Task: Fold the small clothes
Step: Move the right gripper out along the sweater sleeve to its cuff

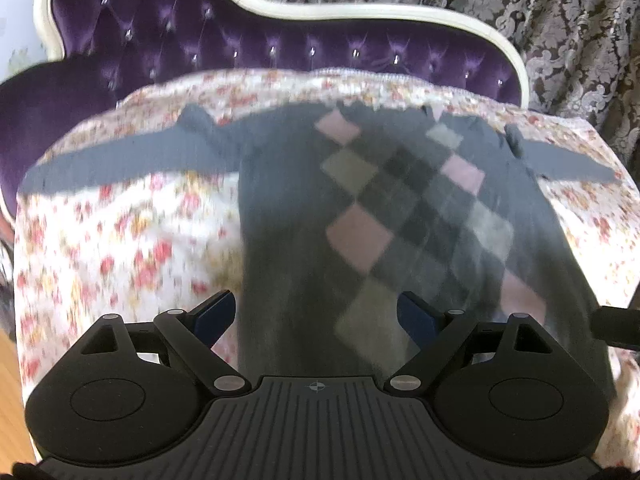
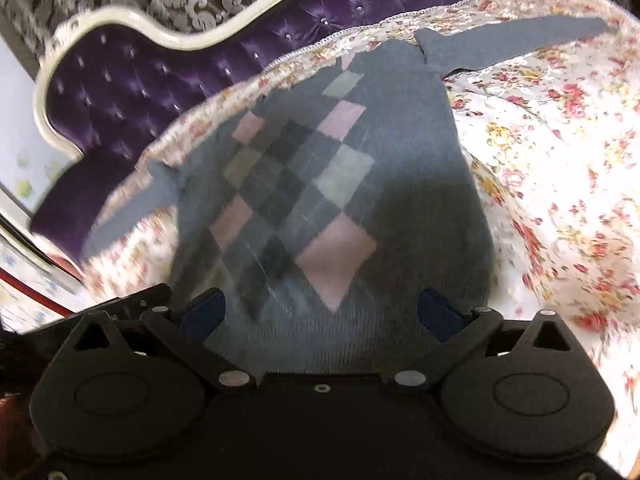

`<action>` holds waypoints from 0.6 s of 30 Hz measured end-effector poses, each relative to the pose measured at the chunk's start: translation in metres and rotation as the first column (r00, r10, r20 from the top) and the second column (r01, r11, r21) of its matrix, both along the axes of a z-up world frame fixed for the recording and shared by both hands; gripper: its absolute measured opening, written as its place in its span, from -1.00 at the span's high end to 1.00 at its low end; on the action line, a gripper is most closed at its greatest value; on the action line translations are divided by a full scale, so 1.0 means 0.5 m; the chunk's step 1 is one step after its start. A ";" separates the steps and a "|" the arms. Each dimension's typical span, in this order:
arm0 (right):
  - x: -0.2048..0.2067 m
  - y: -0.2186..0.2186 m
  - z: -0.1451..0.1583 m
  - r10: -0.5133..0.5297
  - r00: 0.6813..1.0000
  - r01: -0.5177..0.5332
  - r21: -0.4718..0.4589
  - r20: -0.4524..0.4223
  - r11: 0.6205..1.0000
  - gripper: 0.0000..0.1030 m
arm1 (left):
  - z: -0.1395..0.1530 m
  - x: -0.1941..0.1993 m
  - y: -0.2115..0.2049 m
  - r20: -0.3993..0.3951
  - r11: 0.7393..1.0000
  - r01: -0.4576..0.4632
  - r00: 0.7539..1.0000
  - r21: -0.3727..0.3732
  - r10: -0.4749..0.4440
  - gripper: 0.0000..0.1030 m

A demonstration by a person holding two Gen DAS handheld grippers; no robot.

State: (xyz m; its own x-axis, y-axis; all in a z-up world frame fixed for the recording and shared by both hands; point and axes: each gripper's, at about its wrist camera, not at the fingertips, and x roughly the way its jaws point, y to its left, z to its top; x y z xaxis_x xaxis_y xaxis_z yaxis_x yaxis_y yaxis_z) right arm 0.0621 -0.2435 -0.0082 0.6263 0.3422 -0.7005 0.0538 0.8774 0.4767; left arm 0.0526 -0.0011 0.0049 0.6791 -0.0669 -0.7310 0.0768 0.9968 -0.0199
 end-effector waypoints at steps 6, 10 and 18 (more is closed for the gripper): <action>0.050 -0.081 -0.012 0.011 0.998 -0.002 0.167 -0.057 0.986 -0.98 | 0.040 0.042 -0.017 0.059 0.999 0.029 0.998 0.013 -0.030 -0.71; 0.062 -0.094 0.003 0.030 0.998 -0.023 0.111 -0.060 0.994 -0.98 | 0.075 0.056 -0.018 0.087 0.999 0.047 0.995 -0.021 -0.045 -0.71; 0.105 -0.121 0.083 0.054 0.998 -0.054 -0.011 0.015 0.998 -0.98 | 0.148 0.101 -0.018 0.189 0.998 0.047 0.981 -0.049 -0.037 -0.71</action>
State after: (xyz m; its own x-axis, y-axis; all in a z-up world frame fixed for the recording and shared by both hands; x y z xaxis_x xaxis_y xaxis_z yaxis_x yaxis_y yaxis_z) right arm 0.1145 -0.3038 0.0335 0.6179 0.3687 -0.6944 -0.0012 0.8837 0.4681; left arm 0.1030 -0.0102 0.0790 0.7997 -0.1332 -0.5854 0.1257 0.9906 -0.0538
